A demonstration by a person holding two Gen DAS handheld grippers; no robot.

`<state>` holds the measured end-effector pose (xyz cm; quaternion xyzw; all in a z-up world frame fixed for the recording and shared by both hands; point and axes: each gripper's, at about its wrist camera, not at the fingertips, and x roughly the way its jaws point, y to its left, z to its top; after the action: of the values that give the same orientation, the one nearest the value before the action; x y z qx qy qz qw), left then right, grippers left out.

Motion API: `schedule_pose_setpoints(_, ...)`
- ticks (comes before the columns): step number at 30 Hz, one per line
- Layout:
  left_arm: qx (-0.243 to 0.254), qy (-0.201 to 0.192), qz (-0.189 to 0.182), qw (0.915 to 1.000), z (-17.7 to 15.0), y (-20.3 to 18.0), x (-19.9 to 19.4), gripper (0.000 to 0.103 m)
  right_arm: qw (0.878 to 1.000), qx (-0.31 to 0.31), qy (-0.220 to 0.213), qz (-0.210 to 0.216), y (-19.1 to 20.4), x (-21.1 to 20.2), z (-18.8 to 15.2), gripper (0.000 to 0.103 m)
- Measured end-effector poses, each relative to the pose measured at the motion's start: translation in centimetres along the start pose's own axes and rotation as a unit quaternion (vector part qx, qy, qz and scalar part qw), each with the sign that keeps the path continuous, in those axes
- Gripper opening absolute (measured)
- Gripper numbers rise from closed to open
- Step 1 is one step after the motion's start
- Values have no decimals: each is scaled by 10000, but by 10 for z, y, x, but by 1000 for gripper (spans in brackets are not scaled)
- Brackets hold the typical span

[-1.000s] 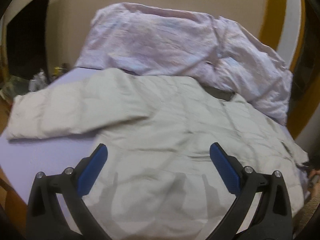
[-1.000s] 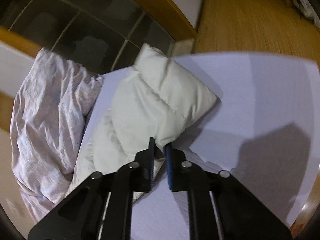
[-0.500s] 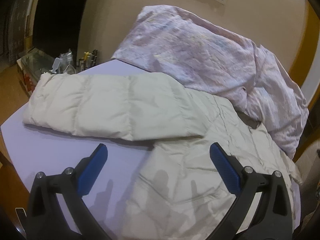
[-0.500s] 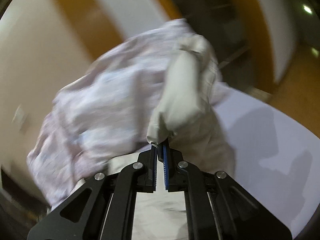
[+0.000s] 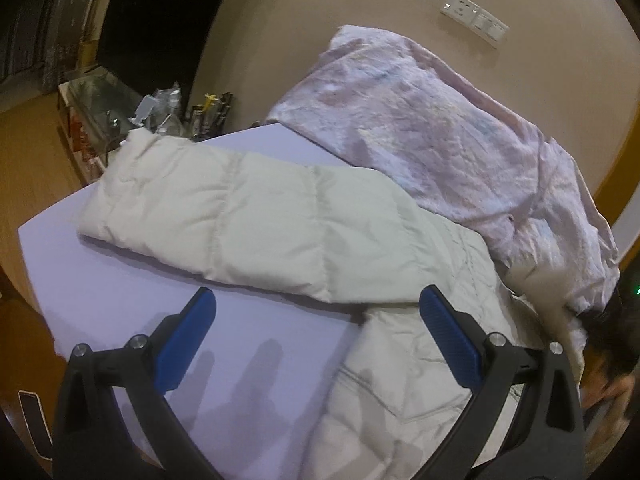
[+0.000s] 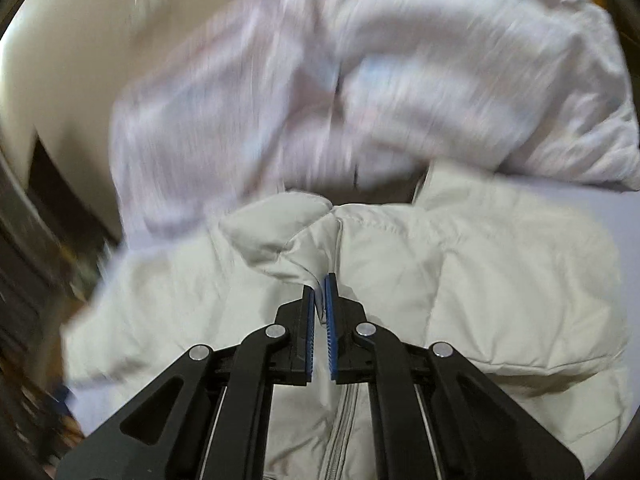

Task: Fold large clothes

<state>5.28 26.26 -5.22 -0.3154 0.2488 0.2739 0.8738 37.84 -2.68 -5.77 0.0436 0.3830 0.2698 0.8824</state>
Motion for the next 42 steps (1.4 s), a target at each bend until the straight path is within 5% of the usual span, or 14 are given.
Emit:
schedule_pose_setpoints(4, -47, 31, 197, 9998, 5, 13, 3, 101, 9919, -685, 914, -565, 17, 44, -38, 12)
schedule_pose_setpoints(6, -81, 49, 238, 9997, 7, 19, 5, 101, 9884, -977, 1013, -574, 23, 43, -48, 27)
schedule_pose_setpoints(8, -188, 139, 214, 9995, 9, 26, 9, 101, 9883, -1048, 1052, -351, 28, 31, -48, 62)
schedule_pose_setpoints(10, -326, 222, 167, 9991, 10, 33, 13, 101, 9913, -1056, 769, -173, 33, 14, -44, 62)
schedule_pose_setpoints(14, -597, 279, 152, 9977, 12, 44, 17, 101, 9969, -747, 61, -249, 32, -5, -21, 38)
schedule_pose_setpoints(19, -940, 310, 142, 9950, 13, 59, 20, 97, 9972, -379, 465, -455, 28, 39, -17, 34)
schedule_pose_setpoints(21, -1104, 324, 136, 9933, 15, 65, 23, 97, 9910, -731, 939, -609, 43, 70, -30, 35)
schedule_pose_setpoints(25, -1326, 285, 177, 9906, 22, 76, 28, 93, 9775, -1437, 752, -1349, 75, 75, -42, 34)
schedule_pose_setpoints(34, -2380, 197, -15, 9711, 36, 117, 35, 80, 9899, -888, 803, -757, 52, 73, -35, 35)
schedule_pose_setpoints(37, -2679, 145, -13, 9633, 41, 129, 38, 66, 9900, -907, 752, -776, 50, 74, -34, 35)
schedule_pose_setpoints(42, -3124, 261, -61, 9496, 44, 157, 50, 14, 9918, -845, 688, -667, 48, 73, -36, 35)
